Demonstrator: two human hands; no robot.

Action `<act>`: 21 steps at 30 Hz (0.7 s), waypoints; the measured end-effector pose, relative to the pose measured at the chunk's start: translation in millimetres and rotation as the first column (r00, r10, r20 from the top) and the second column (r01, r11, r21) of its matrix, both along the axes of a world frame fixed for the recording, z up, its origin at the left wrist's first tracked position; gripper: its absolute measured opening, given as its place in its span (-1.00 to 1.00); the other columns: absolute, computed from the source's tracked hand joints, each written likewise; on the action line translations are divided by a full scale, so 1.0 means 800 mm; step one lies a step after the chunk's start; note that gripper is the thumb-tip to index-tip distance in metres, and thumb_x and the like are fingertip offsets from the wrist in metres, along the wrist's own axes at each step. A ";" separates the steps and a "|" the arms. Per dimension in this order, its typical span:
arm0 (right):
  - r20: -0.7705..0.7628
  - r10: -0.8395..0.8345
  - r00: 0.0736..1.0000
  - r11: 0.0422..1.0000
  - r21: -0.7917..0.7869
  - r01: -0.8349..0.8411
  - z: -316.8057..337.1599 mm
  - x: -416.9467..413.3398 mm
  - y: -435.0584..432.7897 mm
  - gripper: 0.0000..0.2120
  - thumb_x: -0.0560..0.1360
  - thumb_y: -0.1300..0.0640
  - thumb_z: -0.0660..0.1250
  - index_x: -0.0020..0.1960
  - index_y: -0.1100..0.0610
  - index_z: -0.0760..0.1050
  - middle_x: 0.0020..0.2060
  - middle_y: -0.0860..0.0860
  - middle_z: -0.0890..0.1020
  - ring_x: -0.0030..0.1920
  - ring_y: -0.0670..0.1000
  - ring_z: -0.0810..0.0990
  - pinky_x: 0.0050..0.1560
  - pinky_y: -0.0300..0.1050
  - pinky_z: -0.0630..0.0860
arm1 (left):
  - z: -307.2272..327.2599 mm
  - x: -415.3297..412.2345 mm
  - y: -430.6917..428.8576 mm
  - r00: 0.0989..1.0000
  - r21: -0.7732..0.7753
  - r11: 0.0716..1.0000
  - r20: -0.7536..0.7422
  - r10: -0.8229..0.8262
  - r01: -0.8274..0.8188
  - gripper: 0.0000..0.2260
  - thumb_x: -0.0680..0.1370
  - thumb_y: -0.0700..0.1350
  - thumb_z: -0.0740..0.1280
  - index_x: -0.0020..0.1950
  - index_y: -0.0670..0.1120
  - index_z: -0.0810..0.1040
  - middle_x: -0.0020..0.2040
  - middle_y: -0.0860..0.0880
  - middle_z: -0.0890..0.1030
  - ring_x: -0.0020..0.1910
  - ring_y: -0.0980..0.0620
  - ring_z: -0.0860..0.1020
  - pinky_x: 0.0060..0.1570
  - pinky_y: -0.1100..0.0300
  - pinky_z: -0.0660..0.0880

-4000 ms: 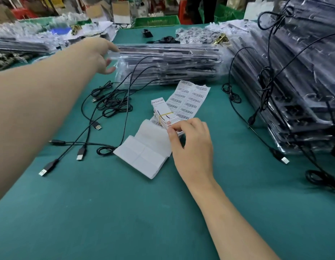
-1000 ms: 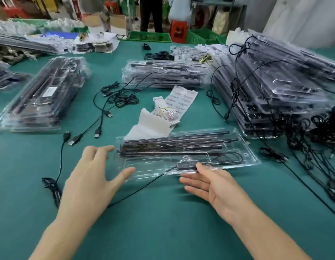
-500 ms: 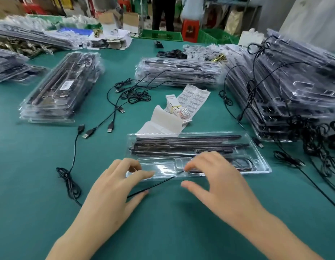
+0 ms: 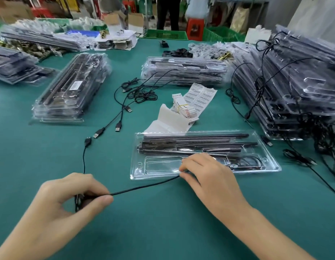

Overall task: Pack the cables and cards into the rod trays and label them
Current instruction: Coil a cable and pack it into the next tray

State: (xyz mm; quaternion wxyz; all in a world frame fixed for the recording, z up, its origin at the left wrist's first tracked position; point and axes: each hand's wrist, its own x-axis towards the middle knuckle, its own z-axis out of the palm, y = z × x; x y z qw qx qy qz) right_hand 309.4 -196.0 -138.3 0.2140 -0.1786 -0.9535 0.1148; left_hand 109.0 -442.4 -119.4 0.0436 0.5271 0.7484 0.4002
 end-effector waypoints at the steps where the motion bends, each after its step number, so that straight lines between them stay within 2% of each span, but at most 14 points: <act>1: 0.000 -0.011 1.000 1.000 0.000 0.011 -0.001 0.000 0.000 -0.92 0.55 0.11 0.46 -0.09 0.00 0.58 -0.14 -0.17 0.60 -0.08 -0.08 0.55 -0.22 -0.15 0.53 | 0.006 0.006 0.001 0.996 0.058 0.998 0.088 -0.023 0.018 -0.72 0.56 0.26 0.37 -0.16 0.08 0.64 -0.32 0.05 0.58 -0.38 0.08 0.49 -0.34 0.31 0.39; 3: 0.000 -0.032 0.999 0.999 -0.002 0.032 -0.003 -0.001 -0.001 -0.91 0.56 0.10 0.45 -0.10 -0.01 0.57 -0.14 -0.17 0.59 -0.08 -0.09 0.54 -0.23 -0.16 0.52 | 0.014 0.025 0.011 0.959 0.170 0.985 0.280 -0.035 -0.014 -0.62 0.52 0.31 0.39 -0.16 0.01 0.66 -0.36 0.01 0.53 -0.45 -0.06 0.41 -0.48 0.18 0.27; 4: -0.001 -0.036 0.999 0.999 -0.007 0.036 -0.004 -0.001 -0.001 -0.91 0.55 0.10 0.45 -0.10 -0.01 0.57 -0.14 -0.17 0.59 -0.08 -0.09 0.54 -0.23 -0.16 0.52 | 0.017 0.038 0.020 0.930 0.204 0.978 0.367 -0.032 -0.047 -0.58 0.49 0.35 0.40 -0.15 -0.01 0.68 -0.38 0.00 0.51 -0.46 -0.10 0.36 -0.49 0.12 0.22; 6: -0.012 -0.034 0.999 0.999 -0.027 0.033 -0.006 -0.001 -0.002 -0.92 0.55 0.12 0.46 -0.09 0.00 0.58 -0.11 -0.17 0.61 -0.05 -0.08 0.57 -0.20 -0.12 0.55 | 0.023 0.068 0.042 0.838 0.244 0.965 0.543 -0.057 -0.092 -0.52 0.42 0.39 0.44 -0.15 -0.05 0.67 -0.44 0.04 0.42 -0.47 -0.03 0.30 -0.47 0.16 0.21; 8: -0.052 -0.032 0.998 0.998 -0.064 0.029 -0.008 0.003 -0.002 -0.92 0.54 0.16 0.46 -0.02 0.00 0.61 -0.02 -0.19 0.63 0.03 -0.10 0.59 -0.09 -0.12 0.59 | 0.028 0.094 0.066 0.682 0.299 0.945 0.719 -0.133 -0.132 -0.53 0.39 0.35 0.50 -0.15 -0.08 0.66 -0.45 0.08 0.33 -0.48 0.06 0.27 -0.44 0.26 0.29; 10: -0.115 -0.040 0.993 0.991 -0.128 0.025 -0.013 0.011 -0.004 -0.82 0.53 0.22 0.45 0.09 0.01 0.63 0.10 -0.18 0.63 0.16 -0.14 0.58 0.09 -0.15 0.57 | 0.031 0.113 0.088 0.505 0.383 0.895 0.832 -0.228 -0.227 -0.62 0.41 0.24 0.54 -0.14 -0.07 0.64 -0.42 0.08 0.30 -0.47 0.09 0.25 -0.41 0.29 0.36; 12: -0.155 -0.027 0.987 0.983 -0.184 -0.002 -0.019 0.020 -0.010 -0.70 0.53 0.23 0.43 0.24 0.02 0.60 0.27 -0.15 0.56 0.33 -0.15 0.49 0.31 -0.14 0.47 | 0.034 0.125 0.111 0.393 0.429 0.831 0.875 -0.284 -0.355 -0.79 0.51 0.10 0.45 -0.16 -0.03 0.65 -0.39 0.07 0.32 -0.44 0.09 0.30 -0.27 0.24 0.39; 15: -0.100 0.108 0.989 0.958 -0.255 -0.130 -0.026 0.026 -0.021 -0.39 0.50 0.04 0.44 0.51 0.03 0.37 0.52 -0.15 0.34 0.56 -0.13 0.21 0.53 -0.01 0.25 | 0.039 0.136 0.139 0.255 0.463 0.768 0.886 -0.387 -0.443 -0.84 0.55 -0.01 0.32 -0.19 0.00 0.61 -0.30 0.07 0.40 -0.33 0.10 0.39 -0.08 0.15 0.37; 17: -0.057 0.153 0.987 0.935 -0.315 -0.163 -0.029 0.023 -0.024 -0.17 0.45 -0.15 0.47 0.60 0.04 0.22 0.56 -0.15 0.25 0.60 -0.11 0.10 0.56 0.08 0.18 | 0.045 0.143 0.151 0.165 0.511 0.748 0.855 -0.491 -0.423 -0.87 0.58 -0.01 0.33 -0.13 -0.02 0.57 -0.21 0.06 0.45 -0.24 0.10 0.45 -0.01 0.19 0.44; 18: -0.054 0.154 0.987 0.926 -0.339 -0.163 -0.029 0.020 -0.024 -0.11 0.43 -0.23 0.47 0.61 0.04 0.19 0.56 -0.15 0.25 0.60 -0.11 0.11 0.56 0.10 0.19 | 0.048 0.146 0.156 0.124 0.527 0.736 0.839 -0.530 -0.424 -0.88 0.58 -0.01 0.33 -0.11 -0.02 0.56 -0.19 0.05 0.47 -0.21 0.10 0.47 -0.01 0.21 0.48; 20: -0.109 0.152 0.982 0.923 -0.339 -0.180 -0.028 0.012 -0.024 -0.14 0.42 -0.25 0.45 0.60 0.01 0.22 0.53 -0.21 0.27 0.55 -0.14 0.19 0.51 0.07 0.24 | 0.054 0.150 0.166 0.040 0.531 0.713 0.813 -0.580 -0.458 -0.89 0.60 -0.02 0.31 -0.09 -0.03 0.52 -0.17 0.05 0.47 -0.20 0.09 0.49 -0.02 0.20 0.50; 21: -0.157 0.148 0.976 0.921 -0.337 -0.194 -0.028 0.008 -0.025 -0.21 0.43 -0.20 0.44 0.57 -0.04 0.26 0.49 -0.31 0.28 0.50 -0.21 0.23 0.47 0.02 0.29 | 0.056 0.151 0.172 -0.004 0.522 0.706 0.803 -0.596 -0.479 -0.88 0.60 -0.03 0.29 -0.09 -0.03 0.50 -0.18 0.05 0.47 -0.21 0.08 0.48 -0.04 0.20 0.50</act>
